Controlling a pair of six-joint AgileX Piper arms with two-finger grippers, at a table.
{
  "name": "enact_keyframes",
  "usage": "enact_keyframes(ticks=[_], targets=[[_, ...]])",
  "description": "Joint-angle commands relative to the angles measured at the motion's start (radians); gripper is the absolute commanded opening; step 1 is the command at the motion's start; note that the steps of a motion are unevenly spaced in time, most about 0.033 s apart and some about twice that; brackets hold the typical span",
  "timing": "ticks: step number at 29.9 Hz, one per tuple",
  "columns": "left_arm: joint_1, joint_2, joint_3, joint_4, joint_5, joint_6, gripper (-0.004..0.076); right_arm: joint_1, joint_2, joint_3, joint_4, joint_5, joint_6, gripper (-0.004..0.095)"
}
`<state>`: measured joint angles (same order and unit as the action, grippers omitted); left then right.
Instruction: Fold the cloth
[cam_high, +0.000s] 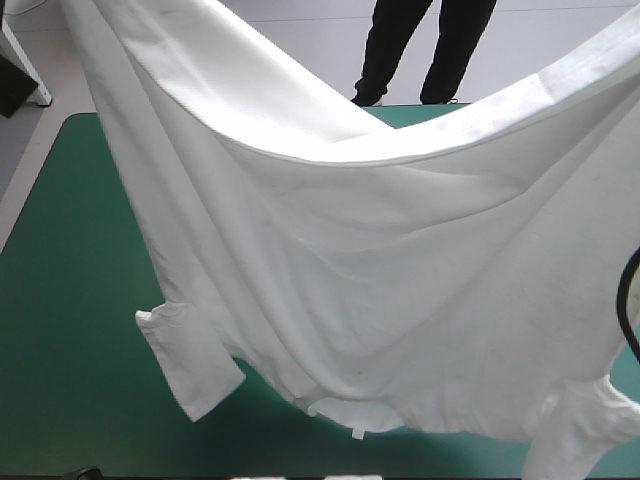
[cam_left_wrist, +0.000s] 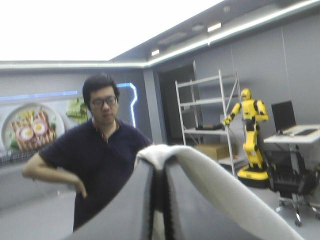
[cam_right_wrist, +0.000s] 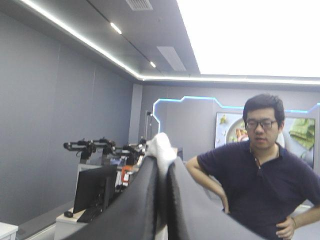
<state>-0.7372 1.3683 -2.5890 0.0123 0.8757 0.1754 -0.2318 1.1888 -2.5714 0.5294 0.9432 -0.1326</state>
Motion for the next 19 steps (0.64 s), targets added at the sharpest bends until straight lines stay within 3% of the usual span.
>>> enact_keyframes(ticks=[1,5,12,15,19], targets=[[-0.007,-0.016,-0.02,-0.027,-0.223,0.062,-0.0022,-0.002,0.036,-0.062,-0.001,-0.097,-0.007,-0.0016],[-0.007,-0.005,-0.02,0.057,-0.209,0.054,-0.0022,-0.002,0.057,-0.061,-0.012,-0.089,0.009,-0.0016],[-0.007,0.101,-0.02,0.526,-0.137,-0.202,-0.0022,-0.002,0.193,-0.036,-0.011,0.012,0.055,-0.0016],[0.03,0.154,-0.02,0.606,-0.159,-0.228,-0.0022,-0.002,0.268,-0.035,0.059,-0.051,0.047,-0.0016],[0.234,0.218,-0.041,0.42,-0.277,-0.298,-0.0022,-0.002,0.344,-0.035,0.17,-0.176,0.021,-0.001]])
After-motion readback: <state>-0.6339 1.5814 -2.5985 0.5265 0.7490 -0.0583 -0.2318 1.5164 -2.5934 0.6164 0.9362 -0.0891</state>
